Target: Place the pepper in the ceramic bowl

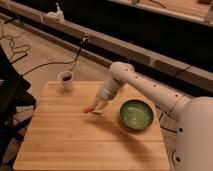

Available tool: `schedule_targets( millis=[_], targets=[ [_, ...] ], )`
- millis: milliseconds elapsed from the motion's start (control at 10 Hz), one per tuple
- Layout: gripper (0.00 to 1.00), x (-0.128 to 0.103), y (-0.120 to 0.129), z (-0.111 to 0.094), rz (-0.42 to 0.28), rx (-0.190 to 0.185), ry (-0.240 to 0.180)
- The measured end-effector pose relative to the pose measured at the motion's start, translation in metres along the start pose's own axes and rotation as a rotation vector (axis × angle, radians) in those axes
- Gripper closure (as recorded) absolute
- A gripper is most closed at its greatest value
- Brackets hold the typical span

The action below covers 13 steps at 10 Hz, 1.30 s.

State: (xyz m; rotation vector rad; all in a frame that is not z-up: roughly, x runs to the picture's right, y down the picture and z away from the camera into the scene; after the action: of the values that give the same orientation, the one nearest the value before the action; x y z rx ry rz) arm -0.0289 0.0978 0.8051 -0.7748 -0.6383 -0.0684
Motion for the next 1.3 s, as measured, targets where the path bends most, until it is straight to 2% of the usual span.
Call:
schedule_targets(
  millis=[100,200,300,400,500,600,800,1000,1300],
  targets=[
    [0.98,0.014,-0.001,-0.011,0.041,0.033,0.015],
    [0.97,0.036,-0.002,-0.031,0.102,0.087,0.037],
    [0.90,0.065,0.003,-0.061,0.184,0.168,0.065],
    [0.78,0.096,0.015,-0.095,0.276,0.255,0.094],
    [0.65,0.118,0.031,-0.120,0.353,0.325,0.110],
    [0.56,0.135,0.047,-0.132,0.411,0.364,0.117],
    [0.37,0.153,0.075,-0.141,0.494,0.407,0.109],
    [0.21,0.160,0.096,-0.135,0.539,0.418,0.089],
    [0.20,0.161,0.102,-0.129,0.548,0.415,0.077]
  ],
)
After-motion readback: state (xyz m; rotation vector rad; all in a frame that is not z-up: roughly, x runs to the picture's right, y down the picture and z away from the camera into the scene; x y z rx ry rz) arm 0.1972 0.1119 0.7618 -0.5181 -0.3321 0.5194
